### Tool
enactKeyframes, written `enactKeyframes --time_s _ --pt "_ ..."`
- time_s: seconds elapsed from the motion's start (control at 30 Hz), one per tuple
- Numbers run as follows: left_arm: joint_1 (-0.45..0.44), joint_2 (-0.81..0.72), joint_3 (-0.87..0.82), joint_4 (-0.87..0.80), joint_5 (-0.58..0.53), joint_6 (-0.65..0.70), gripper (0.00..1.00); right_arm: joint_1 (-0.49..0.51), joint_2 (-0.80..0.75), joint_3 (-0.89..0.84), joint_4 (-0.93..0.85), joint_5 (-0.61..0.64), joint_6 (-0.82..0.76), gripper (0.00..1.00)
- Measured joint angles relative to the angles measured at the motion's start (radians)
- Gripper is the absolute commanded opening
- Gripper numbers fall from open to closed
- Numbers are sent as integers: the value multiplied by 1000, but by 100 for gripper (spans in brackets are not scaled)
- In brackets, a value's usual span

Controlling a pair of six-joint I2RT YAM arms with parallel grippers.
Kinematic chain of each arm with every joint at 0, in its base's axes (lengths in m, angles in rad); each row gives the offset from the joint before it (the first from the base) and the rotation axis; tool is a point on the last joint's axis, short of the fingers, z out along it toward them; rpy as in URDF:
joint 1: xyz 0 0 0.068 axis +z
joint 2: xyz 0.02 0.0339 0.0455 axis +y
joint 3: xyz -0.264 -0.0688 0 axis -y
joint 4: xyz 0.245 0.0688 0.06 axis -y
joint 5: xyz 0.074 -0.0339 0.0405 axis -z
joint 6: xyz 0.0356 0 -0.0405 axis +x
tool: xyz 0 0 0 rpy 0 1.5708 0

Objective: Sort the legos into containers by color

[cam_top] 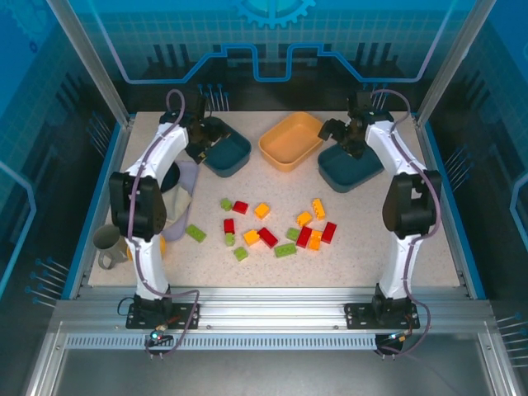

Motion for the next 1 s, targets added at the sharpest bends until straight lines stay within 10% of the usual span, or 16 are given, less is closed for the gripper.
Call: enactKeyframes --time_s 0.37,1.0 --pt "0 216 270 -36 54 2 89 8 293 303 -146 -27 50 79" --pt "0 522 621 -56 66 62 76 79 406 477 -276 66 -78 20"
